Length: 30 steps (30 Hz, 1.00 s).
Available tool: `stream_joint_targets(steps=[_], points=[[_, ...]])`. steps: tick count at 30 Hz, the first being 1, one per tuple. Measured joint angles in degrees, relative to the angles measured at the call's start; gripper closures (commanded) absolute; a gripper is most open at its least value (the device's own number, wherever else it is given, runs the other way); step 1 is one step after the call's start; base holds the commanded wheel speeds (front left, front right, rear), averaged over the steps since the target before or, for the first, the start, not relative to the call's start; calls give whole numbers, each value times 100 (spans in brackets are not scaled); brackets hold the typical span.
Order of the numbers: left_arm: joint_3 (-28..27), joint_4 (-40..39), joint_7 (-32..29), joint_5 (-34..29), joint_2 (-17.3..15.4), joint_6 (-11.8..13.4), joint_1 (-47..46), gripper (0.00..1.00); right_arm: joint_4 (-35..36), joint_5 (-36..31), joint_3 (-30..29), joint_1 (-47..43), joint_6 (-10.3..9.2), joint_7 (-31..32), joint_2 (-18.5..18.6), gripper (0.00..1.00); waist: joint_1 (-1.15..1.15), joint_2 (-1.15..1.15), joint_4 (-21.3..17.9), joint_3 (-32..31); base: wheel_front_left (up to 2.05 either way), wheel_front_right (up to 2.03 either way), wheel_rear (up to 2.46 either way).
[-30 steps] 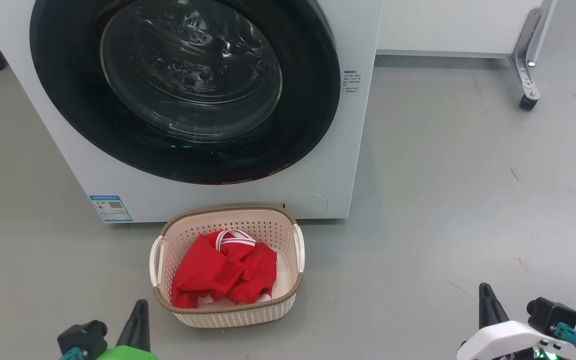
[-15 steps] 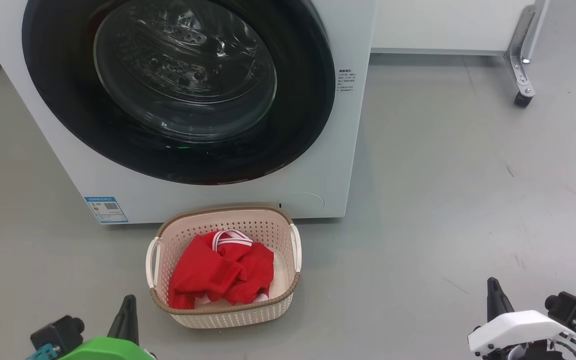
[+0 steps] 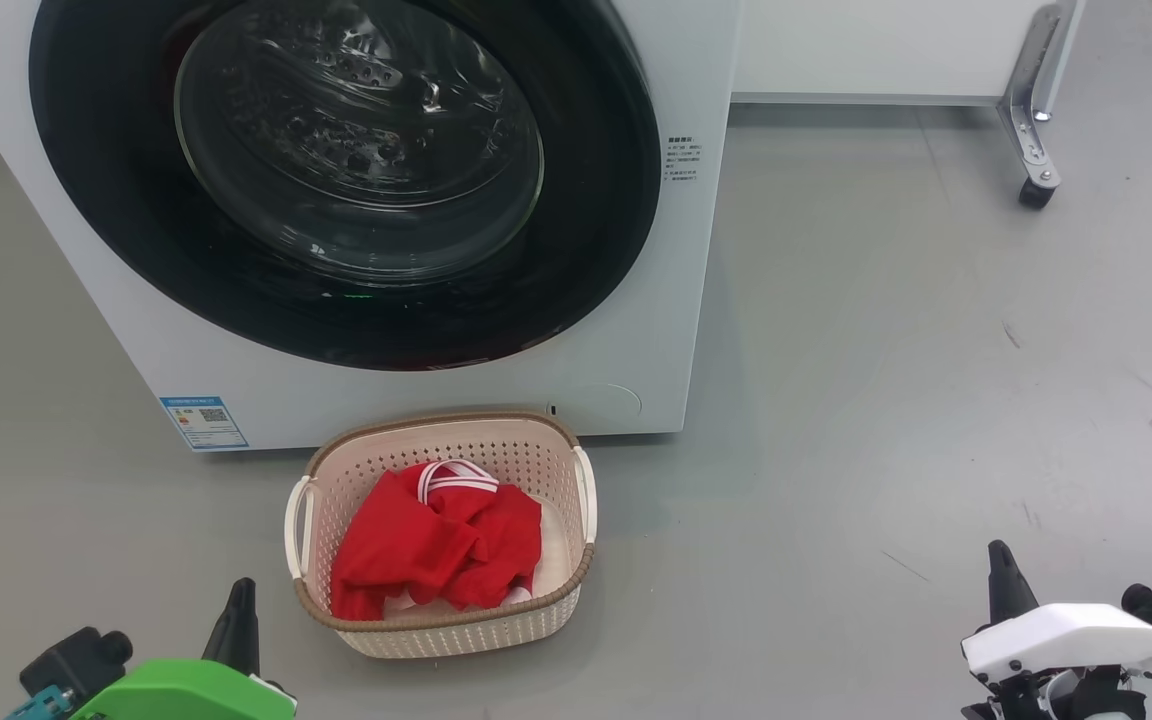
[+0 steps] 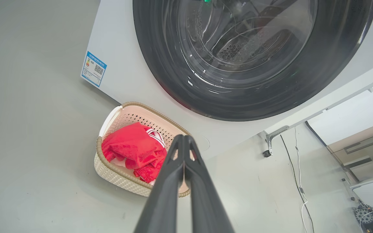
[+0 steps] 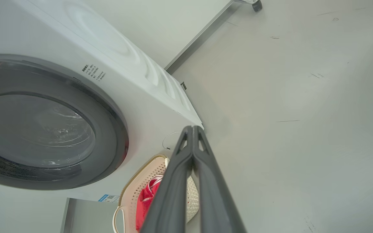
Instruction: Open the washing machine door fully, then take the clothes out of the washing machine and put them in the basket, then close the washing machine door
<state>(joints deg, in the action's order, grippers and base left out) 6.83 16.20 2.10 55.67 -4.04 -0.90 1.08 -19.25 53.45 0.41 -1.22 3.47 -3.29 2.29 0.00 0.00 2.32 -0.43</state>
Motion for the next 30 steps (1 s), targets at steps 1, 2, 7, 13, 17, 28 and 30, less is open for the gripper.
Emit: stream_joint_targets(steps=[1,2,7,13,17,28,30], points=[[-25,0,-21,55,7,0,0,100,4,68,-14,12,1,5,0,100,0,0,-5,1,0,0,0],[-57,0,-38,114,11,-5,0,100,9,135,-30,29,3,22,0,100,0,0,-9,2,0,0,0],[-158,0,-114,469,20,-94,-16,100,41,508,-112,88,52,129,-2,100,0,0,-33,8,0,0,0],[-304,0,-212,896,81,-170,-124,100,66,975,-219,105,101,257,-3,100,0,0,-61,15,0,0,0],[-370,1,-265,1184,96,-201,-134,100,88,1266,-281,157,114,332,-5,100,0,0,-79,20,0,0,0],[-633,0,-460,1958,118,-348,-244,100,149,2098,-467,240,199,554,-8,100,0,0,-130,32,0,0,0],[-661,0,-477,2053,118,-352,-245,100,159,2168,-486,250,201,565,-8,100,0,0,-134,33,0,0,0]])
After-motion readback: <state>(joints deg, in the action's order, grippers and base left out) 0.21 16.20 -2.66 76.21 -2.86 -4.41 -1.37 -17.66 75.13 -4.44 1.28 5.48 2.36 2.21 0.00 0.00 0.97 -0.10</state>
